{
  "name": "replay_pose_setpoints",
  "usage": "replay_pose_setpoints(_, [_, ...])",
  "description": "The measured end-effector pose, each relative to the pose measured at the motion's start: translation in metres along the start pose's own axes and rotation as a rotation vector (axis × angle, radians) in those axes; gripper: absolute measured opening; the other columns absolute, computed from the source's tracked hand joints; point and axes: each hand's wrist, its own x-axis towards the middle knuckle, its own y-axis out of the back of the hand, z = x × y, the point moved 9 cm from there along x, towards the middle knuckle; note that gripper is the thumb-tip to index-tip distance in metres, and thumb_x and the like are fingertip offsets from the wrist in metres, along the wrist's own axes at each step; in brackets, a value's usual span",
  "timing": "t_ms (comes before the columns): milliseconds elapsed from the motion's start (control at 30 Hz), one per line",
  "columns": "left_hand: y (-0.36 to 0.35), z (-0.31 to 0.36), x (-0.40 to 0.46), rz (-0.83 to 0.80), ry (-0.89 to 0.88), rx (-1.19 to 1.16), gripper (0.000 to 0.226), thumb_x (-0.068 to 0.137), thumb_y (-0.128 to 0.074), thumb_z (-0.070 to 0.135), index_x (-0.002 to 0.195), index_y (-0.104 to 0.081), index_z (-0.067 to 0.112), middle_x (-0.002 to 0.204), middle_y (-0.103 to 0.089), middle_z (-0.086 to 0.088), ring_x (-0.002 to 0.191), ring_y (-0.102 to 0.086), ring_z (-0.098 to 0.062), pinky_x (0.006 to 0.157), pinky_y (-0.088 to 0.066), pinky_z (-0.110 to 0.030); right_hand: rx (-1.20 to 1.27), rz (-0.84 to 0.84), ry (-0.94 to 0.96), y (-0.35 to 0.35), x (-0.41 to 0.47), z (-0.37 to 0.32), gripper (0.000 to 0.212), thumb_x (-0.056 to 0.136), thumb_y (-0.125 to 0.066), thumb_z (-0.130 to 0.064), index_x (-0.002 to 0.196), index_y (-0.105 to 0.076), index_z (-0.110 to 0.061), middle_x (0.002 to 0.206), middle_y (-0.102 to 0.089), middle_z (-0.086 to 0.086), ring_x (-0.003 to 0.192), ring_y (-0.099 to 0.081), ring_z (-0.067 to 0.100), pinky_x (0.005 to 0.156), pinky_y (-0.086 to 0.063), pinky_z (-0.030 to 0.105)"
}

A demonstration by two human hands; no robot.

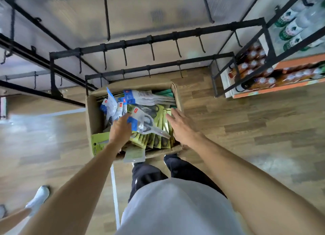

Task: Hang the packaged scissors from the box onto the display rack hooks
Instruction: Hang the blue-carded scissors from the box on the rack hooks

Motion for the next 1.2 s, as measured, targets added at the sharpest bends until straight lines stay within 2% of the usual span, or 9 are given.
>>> replay_pose_setpoints(200, [0.057, -0.051, -0.039, 0.194, 0.129, -0.071, 0.016, 0.092, -0.049, 0.002, 0.101, -0.059, 0.009, 0.081, -0.06, -0.015, 0.077, -0.054, -0.037, 0.062, -0.046, -0.043, -0.092, 0.04, 0.147, 0.036, 0.068, -0.035, 0.07, 0.094, -0.052, 0.003, 0.155, -0.032, -0.026, 0.166, -0.009, 0.016, 0.152, -0.013, 0.032, 0.124, -0.018, 0.045])
replay_pose_setpoints(300, [0.069, -0.054, -0.051, 0.24, 0.13, -0.041, 0.014, 0.091, -0.05, 0.001, 0.1, -0.058, 0.009, 0.081, -0.059, -0.014, 0.074, -0.048, -0.033, 0.064, -0.048, -0.044, -0.084, 0.077, 0.181, 0.06, 0.099, -0.062, 0.06, 0.098, -0.045, 0.001, 0.152, -0.037, -0.023, 0.162, -0.021, 0.019, 0.148, -0.026, 0.035, 0.119, -0.03, 0.047])
replay_pose_setpoints(400, [0.068, -0.062, -0.053, 0.267, 0.149, -0.055, 0.018, 0.089, -0.052, 0.001, 0.103, -0.06, 0.009, 0.082, -0.062, -0.017, 0.074, -0.049, -0.035, 0.065, -0.048, -0.044, -0.06, 0.093, 0.226, 0.076, 0.127, -0.091, 0.045, 0.095, -0.048, 0.0, 0.136, -0.051, -0.016, 0.13, -0.057, 0.016, 0.116, -0.059, 0.036, 0.088, -0.053, 0.044])
replay_pose_setpoints(500, [0.066, -0.065, -0.055, 0.293, 0.146, -0.072, 0.018, 0.085, -0.052, 0.007, 0.101, -0.059, 0.015, 0.076, -0.062, -0.017, 0.071, -0.055, -0.039, 0.061, -0.052, -0.044, -0.048, 0.079, 0.225, 0.077, 0.146, -0.107, 0.034, 0.093, -0.049, -0.002, 0.126, -0.053, -0.013, 0.109, -0.065, 0.018, 0.094, -0.065, 0.037, 0.065, -0.042, 0.037])
replay_pose_setpoints(667, [0.067, -0.067, -0.065, 0.303, 0.131, -0.073, 0.013, 0.088, -0.056, 0.007, 0.099, -0.059, 0.012, 0.07, -0.059, -0.013, 0.065, -0.056, -0.039, 0.056, -0.052, -0.044, -0.095, 0.071, 0.207, 0.072, 0.165, -0.12, 0.024, 0.094, -0.051, -0.003, 0.117, -0.055, -0.011, 0.102, -0.065, 0.016, 0.077, -0.057, 0.033, 0.061, -0.039, 0.036])
replay_pose_setpoints(867, [0.068, -0.086, -0.077, 0.288, 0.161, -0.13, 0.026, 0.089, -0.053, 0.005, 0.113, -0.062, 0.009, 0.08, -0.064, -0.019, 0.072, -0.058, -0.041, 0.06, -0.052, -0.045, -0.195, 0.088, 0.23, 0.073, 0.161, -0.132, 0.024, 0.093, -0.049, 0.005, 0.109, -0.063, -0.005, 0.105, -0.066, 0.018, 0.091, -0.063, 0.037, 0.066, -0.04, 0.036])
replay_pose_setpoints(967, [0.067, -0.096, -0.082, 0.271, 0.182, -0.148, 0.033, 0.09, -0.054, 0.006, 0.122, -0.062, 0.012, 0.084, -0.066, -0.019, 0.075, -0.059, -0.04, 0.065, -0.053, -0.045, -0.052, 0.19, 0.136, 0.08, 0.153, -0.116, 0.022, 0.091, -0.051, 0.003, 0.102, -0.067, -0.008, 0.097, -0.068, 0.015, 0.087, -0.065, 0.037, 0.062, -0.039, 0.033])
replay_pose_setpoints(1067, [0.065, -0.104, -0.086, 0.234, 0.144, -0.173, 0.024, 0.088, -0.056, 0.008, 0.111, -0.061, 0.014, 0.077, -0.065, -0.017, 0.071, -0.059, -0.04, 0.063, -0.053, -0.045, 0.182, 0.255, 0.068, 0.082, 0.135, -0.097, 0.007, 0.087, -0.068, -0.014, 0.086, -0.074, -0.019, 0.084, -0.073, 0.001, 0.077, -0.068, 0.025, 0.063, -0.048, 0.029])
replay_pose_setpoints(1200, [0.07, -0.103, -0.087, 0.185, 0.09, -0.237, 0.025, 0.088, -0.055, 0.019, 0.112, -0.062, 0.021, 0.084, -0.068, -0.013, 0.076, -0.063, -0.037, 0.067, -0.055, -0.044, 0.551, 0.371, 0.005, 0.094, 0.085, -0.065, 0.005, 0.087, -0.074, -0.024, 0.088, -0.076, -0.021, 0.079, -0.073, -0.007, 0.069, -0.065, 0.012, 0.061, -0.05, 0.029])
